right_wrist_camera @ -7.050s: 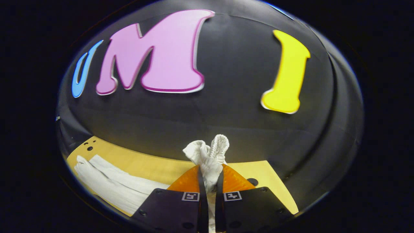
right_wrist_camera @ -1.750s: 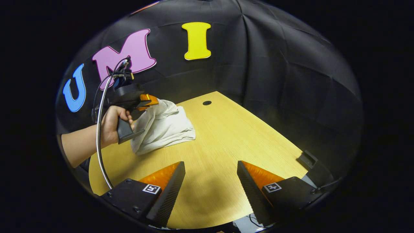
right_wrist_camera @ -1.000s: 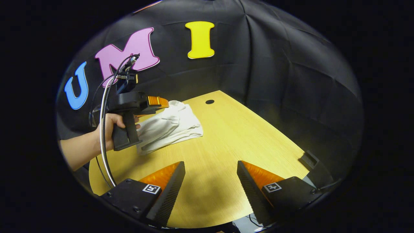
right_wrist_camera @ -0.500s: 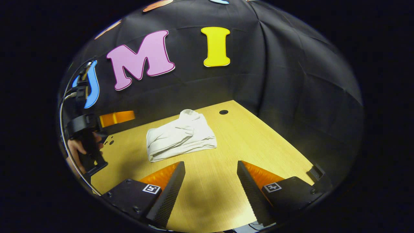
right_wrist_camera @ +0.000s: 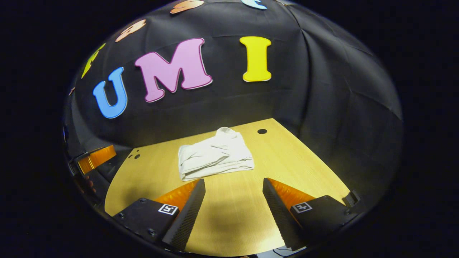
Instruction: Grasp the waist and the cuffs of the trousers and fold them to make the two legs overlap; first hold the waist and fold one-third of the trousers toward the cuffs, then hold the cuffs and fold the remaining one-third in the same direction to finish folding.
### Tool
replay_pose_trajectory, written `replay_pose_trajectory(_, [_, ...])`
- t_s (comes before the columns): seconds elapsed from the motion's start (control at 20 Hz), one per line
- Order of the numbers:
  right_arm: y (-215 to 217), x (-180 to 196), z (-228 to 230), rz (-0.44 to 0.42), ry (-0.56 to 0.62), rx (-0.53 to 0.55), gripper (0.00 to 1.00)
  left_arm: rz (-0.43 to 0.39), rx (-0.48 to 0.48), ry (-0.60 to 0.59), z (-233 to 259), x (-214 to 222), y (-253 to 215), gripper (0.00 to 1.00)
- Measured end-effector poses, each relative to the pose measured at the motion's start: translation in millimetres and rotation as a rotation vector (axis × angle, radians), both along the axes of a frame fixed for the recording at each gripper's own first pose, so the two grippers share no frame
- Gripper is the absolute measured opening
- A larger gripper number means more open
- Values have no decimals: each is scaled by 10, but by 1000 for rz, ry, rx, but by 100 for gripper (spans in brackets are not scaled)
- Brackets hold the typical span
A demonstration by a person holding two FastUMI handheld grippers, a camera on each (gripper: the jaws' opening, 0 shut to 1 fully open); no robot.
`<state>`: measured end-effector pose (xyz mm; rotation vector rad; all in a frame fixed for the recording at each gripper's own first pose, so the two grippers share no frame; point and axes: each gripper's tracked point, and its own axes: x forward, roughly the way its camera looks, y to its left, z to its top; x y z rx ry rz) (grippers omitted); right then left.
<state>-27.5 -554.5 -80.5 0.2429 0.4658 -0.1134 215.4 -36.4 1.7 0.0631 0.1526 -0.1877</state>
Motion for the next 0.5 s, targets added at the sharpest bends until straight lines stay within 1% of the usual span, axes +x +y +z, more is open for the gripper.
replay_pose_trajectory(0.15, [280, -61, 139, 52, -35, 0, 99, 78, -45, 10, -90, -287, 298, 96])
replay_pose_trajectory(0.25, [427, -78, 166, 74, -49, 9, 99, 137, -44, 2, -131, -433, 514, 96])
replay_pose_trajectory(0.5, [706, -186, 187, 111, -72, 10, 99, 186, -84, -15, -203, -722, 695, 96])
